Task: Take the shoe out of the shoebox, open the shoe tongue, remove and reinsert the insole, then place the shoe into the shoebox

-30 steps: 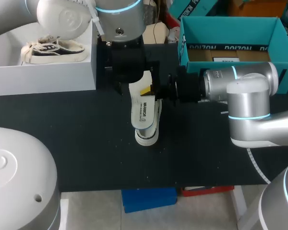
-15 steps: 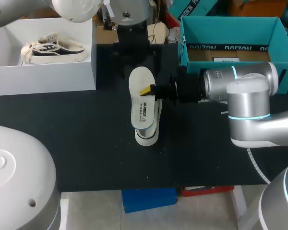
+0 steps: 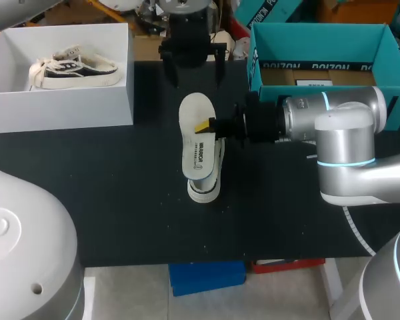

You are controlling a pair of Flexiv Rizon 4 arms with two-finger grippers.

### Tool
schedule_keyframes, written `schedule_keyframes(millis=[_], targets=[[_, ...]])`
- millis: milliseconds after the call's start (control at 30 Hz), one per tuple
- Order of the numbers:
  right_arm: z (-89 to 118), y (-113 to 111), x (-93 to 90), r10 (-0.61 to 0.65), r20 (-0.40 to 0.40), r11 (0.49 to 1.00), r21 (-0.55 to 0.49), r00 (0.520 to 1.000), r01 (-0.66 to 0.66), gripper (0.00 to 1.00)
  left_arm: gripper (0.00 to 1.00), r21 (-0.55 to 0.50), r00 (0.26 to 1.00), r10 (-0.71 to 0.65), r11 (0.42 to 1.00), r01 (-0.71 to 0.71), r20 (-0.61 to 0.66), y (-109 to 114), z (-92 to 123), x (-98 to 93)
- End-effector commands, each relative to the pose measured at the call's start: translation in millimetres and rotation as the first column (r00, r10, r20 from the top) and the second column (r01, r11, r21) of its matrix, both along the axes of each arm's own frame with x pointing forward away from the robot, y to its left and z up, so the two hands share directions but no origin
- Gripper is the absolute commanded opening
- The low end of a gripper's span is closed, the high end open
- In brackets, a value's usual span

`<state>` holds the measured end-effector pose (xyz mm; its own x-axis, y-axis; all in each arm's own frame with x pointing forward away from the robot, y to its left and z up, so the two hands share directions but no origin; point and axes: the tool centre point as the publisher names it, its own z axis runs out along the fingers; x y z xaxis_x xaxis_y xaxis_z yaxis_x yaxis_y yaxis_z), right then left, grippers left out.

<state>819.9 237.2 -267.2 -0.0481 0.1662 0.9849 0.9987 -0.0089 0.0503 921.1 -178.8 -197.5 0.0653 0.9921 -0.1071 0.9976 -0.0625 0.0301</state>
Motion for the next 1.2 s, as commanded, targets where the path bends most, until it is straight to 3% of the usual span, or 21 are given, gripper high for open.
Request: schedule_keyframes(millis=[33, 233, 433, 833, 1200], targets=[[-0.1, 0.8, -0.6, -0.002, 0.000, 1.000, -0.002, 1.000, 0.002, 0.00, 1.00, 0.008, 1.000, 0.001, 1.000, -0.001, -0.020, -3.5, -4.8, 15.3], [-0.1, 0.8, -0.6, -0.002, 0.000, 1.000, -0.002, 1.000, 0.002, 0.00, 1.00, 0.001, 1.000, 0.012, 1.000, -0.012, -0.021, -2.9, -9.0, 17.1], [-0.1, 0.8, -0.6, -0.002, 0.000, 1.000, -0.002, 1.000, 0.002, 0.00, 1.00, -0.048, 0.999, 0.012, 0.999, -0.014, -0.039, -0.4, -6.3, 2.0], [-0.1, 0.8, -0.6, -0.002, 0.000, 1.000, -0.002, 1.000, 0.002, 0.00, 1.00, -0.060, 1.000, 0.009, 0.998, -0.009, 0.000, 9.2, 16.8, -56.2], [-0.1, 0.8, -0.6, -0.002, 0.000, 1.000, -0.002, 1.000, 0.002, 0.00, 1.00, -0.068, 1.000, -0.013, 0.998, 0.012, -0.005, 14.2, 5.7, -123.6]])
